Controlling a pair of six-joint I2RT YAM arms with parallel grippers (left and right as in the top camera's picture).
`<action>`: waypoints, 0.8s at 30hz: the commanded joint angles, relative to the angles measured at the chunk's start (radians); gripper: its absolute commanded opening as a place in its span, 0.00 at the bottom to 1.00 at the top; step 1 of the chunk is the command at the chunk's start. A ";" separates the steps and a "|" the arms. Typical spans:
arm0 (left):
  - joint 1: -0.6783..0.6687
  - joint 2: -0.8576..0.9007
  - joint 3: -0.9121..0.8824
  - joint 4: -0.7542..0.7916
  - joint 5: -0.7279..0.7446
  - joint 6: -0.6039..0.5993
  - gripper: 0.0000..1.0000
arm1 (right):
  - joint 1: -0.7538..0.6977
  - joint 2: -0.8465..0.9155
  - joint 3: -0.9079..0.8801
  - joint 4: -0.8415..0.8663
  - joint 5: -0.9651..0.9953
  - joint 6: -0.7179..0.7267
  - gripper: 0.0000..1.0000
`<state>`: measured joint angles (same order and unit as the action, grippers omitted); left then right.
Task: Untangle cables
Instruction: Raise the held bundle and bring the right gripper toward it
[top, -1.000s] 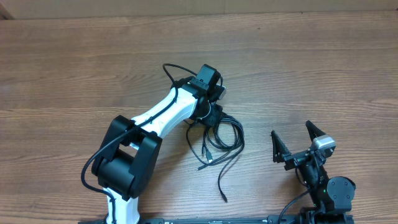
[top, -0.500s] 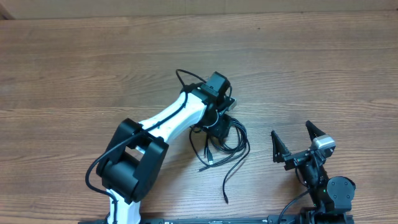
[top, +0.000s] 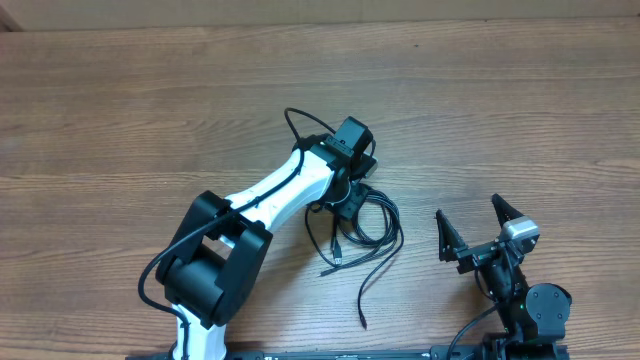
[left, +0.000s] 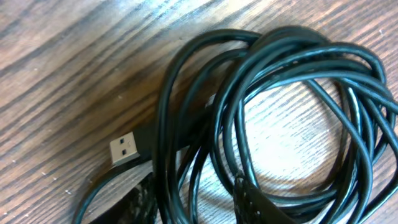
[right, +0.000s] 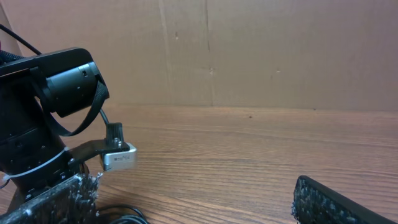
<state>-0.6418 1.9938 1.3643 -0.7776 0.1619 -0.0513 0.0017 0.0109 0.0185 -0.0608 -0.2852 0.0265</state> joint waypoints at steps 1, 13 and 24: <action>-0.034 0.015 0.006 -0.001 0.030 0.032 0.51 | 0.004 -0.008 -0.010 0.003 -0.005 0.003 1.00; -0.054 0.015 0.006 0.068 -0.050 0.075 0.94 | 0.004 -0.008 -0.010 0.003 -0.006 0.003 1.00; -0.115 0.027 0.005 0.101 -0.242 0.108 1.00 | 0.004 -0.008 -0.010 0.003 -0.005 0.003 1.00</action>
<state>-0.7372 1.9949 1.3643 -0.6800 -0.0502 0.0341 0.0017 0.0109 0.0185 -0.0605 -0.2852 0.0269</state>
